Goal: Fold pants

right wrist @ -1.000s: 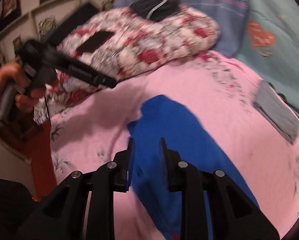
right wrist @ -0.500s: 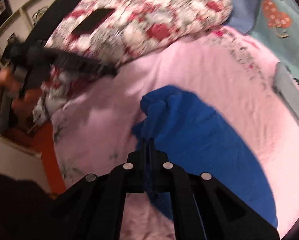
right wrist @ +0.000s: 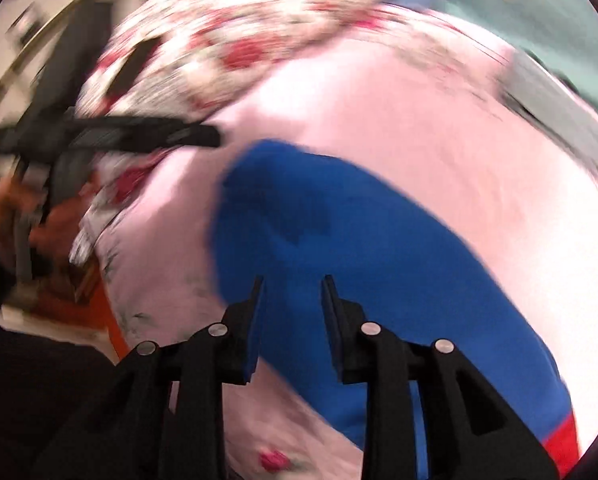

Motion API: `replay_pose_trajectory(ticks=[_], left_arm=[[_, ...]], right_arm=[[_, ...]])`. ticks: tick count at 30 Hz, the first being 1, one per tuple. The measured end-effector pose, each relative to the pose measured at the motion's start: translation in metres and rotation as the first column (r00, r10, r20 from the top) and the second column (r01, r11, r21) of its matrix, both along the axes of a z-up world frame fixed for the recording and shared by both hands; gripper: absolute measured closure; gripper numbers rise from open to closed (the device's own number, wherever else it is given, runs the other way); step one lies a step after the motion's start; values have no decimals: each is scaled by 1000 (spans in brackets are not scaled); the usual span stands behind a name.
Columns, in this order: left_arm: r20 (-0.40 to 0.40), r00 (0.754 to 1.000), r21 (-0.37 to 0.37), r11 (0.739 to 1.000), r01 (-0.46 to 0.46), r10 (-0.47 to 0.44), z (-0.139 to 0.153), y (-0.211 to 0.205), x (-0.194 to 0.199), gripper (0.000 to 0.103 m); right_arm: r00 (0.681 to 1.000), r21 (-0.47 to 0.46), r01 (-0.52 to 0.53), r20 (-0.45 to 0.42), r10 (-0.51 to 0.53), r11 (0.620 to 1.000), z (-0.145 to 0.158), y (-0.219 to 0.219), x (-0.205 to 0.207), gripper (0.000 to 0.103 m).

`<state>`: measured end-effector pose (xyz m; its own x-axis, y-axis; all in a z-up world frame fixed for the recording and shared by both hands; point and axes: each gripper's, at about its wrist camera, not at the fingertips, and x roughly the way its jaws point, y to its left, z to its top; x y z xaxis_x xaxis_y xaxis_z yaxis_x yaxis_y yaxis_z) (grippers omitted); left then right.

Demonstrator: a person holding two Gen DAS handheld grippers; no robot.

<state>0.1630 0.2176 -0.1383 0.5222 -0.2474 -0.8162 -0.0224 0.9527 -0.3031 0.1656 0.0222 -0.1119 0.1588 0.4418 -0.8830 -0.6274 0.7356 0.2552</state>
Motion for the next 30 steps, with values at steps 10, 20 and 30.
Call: replay_pose_trajectory(ticks=[10, 20, 30], left_arm=[[-101, 971, 229, 944, 236, -218, -57, -133, 11, 12], [-107, 965, 349, 900, 261, -238, -68, -139, 2, 11], [-109, 969, 363, 899, 245, -220, -74, -143, 5, 9]], right_arm=[[972, 34, 156, -186, -147, 987, -36, -110, 83, 58], [909, 169, -105, -384, 163, 980, -69, -100, 83, 57], [770, 347, -75, -576, 276, 935, -103, -66, 96, 46]])
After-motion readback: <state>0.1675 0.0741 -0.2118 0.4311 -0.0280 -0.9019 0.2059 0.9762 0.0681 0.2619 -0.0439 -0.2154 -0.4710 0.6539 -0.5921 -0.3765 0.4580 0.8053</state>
